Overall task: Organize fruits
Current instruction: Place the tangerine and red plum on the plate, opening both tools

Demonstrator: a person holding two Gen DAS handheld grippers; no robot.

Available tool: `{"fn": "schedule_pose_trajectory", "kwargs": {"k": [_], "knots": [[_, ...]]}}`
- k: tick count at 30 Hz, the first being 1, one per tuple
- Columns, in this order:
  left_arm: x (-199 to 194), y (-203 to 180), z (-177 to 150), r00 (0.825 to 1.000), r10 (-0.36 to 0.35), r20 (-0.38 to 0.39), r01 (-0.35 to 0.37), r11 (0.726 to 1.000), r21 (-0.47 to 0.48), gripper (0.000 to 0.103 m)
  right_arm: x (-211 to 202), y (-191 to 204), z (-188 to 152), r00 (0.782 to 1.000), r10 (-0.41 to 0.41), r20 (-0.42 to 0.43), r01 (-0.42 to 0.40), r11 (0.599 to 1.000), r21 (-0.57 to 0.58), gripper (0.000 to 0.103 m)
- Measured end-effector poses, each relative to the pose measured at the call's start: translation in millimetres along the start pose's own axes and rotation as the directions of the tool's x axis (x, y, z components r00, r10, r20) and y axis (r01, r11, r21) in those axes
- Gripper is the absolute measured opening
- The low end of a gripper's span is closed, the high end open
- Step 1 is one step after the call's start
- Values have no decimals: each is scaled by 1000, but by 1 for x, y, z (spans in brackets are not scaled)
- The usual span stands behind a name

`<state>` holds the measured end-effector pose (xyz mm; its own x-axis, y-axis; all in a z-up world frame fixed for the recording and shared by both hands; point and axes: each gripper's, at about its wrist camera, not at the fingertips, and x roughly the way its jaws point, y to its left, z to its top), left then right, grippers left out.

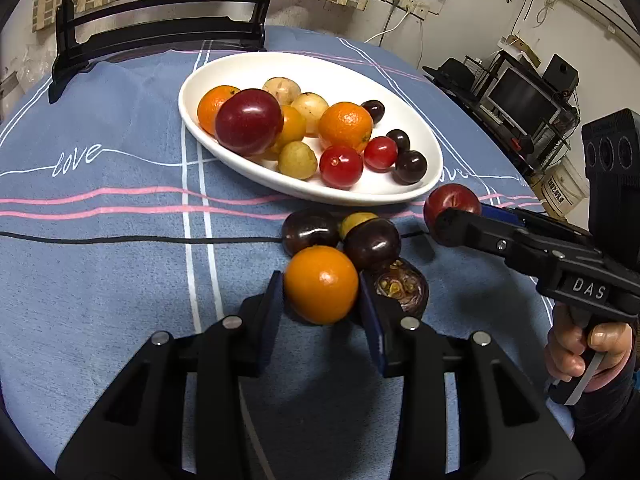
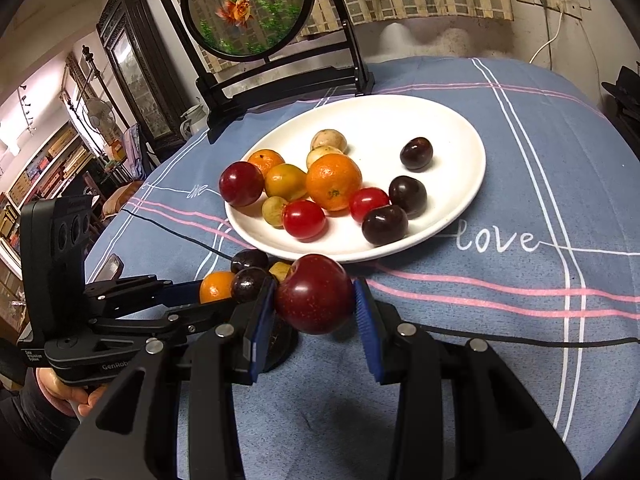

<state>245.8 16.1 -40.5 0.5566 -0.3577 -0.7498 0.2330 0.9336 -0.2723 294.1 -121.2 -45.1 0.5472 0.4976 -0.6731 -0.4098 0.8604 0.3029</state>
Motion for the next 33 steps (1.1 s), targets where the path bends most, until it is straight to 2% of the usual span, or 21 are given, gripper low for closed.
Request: {"fn": "schedule_pose_trajectory", "kwargs": {"k": [7,13,15,18,21,25,26,27,29,30,31,32,33], "knots": [[-10,-1,-1,999,19,28,-20,1000,21,38,-1,1,1,1000,9,4,-9,1000,-4,39],[-42,-1,8,992,10,122,-14,999,33,38,-11,3,5,996,82,31,-82,997,2,39],[-51,-3,21,988,17,154,-25,999,48,38,-13,0,11,995,81,63,-82,997,10,40],[-50,-8,45,980,50,191,-66,994,83,38,-12,-10,29,990,34,134,-38,999,30,40],[-32,-17,80,975,80,206,-103,989,105,38,-3,-20,43,986,-10,164,3,999,41,40],[1,-25,105,975,132,178,-156,979,129,38,20,-33,60,985,-52,165,45,998,47,41],[7,-25,109,973,151,175,-175,976,128,41,24,-34,64,985,-57,160,50,997,50,42],[7,-23,110,970,165,180,-188,974,123,55,23,-35,65,985,-61,158,54,997,51,45],[-2,-20,109,960,184,211,-208,973,101,69,13,-31,66,982,-58,179,54,998,30,53],[-8,-19,108,957,185,224,-210,973,96,72,5,-27,64,976,-68,205,66,998,18,61],[-17,-18,105,953,187,239,-214,972,93,72,-2,-24,62,972,-73,222,74,997,6,61],[-23,-17,101,950,192,245,-219,972,88,78,-8,-19,59,971,-71,227,76,997,-14,61],[-31,-15,96,945,208,254,-233,970,75,89,-13,-14,56,972,-66,225,75,997,-34,61]]}}
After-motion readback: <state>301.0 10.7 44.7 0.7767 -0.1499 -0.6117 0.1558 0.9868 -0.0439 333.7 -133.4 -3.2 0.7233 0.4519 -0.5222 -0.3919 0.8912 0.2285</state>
